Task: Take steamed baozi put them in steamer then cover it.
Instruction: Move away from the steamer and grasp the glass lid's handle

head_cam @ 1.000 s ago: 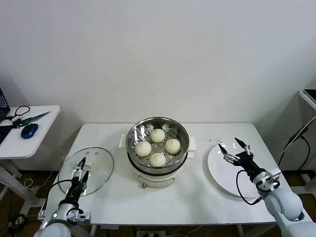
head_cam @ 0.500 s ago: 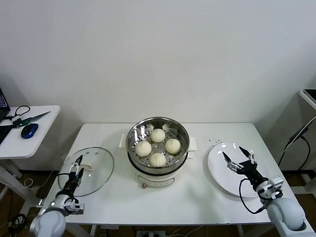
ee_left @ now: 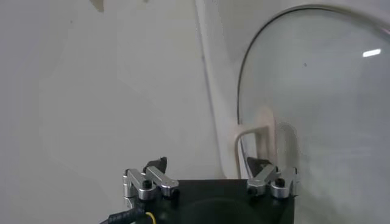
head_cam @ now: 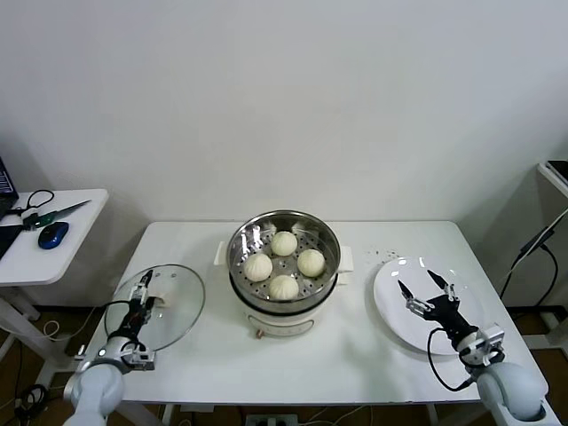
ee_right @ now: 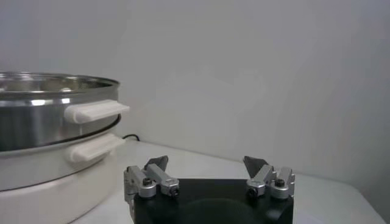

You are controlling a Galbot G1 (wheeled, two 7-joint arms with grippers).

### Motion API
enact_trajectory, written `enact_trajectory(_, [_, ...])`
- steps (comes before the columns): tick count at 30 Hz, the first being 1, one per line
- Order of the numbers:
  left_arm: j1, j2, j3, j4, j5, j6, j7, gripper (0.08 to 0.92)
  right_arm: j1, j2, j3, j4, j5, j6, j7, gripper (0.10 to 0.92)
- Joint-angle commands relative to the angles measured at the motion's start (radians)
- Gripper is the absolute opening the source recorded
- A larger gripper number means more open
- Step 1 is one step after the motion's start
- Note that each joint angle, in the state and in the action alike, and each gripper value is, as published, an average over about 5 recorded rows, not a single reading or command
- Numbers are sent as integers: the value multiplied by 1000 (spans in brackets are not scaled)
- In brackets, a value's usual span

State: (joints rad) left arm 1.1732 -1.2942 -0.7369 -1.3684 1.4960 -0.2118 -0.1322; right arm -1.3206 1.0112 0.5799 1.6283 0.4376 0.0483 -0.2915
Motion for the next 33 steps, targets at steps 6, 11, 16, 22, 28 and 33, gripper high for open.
enact_trajectory(6, [-63,-12,-3,82,-1,-42,-50,809,1,20,-8,-20,-57,24,-11,823])
enact_trajectory(11, [-66,-11,-7,95,0,-60,-50,689,3,27,-9,-29,-70,32,-16,823])
enact_trajectory(16, [-63,-13,-8,102,0,-69,-50,551,7,31,-9,-35,-78,37,-19,823])
enact_trajectory(22, [-57,-14,-6,94,-8,-71,-50,377,13,38,-11,-43,-92,48,-21,823])
enact_trajectory(28, [-34,-2,-3,45,-48,-65,-47,205,13,44,-10,-53,-102,59,-25,823])
enact_trajectory(33, [30,13,2,-81,-111,-32,-39,150,13,41,-7,-56,-104,63,-28,823])
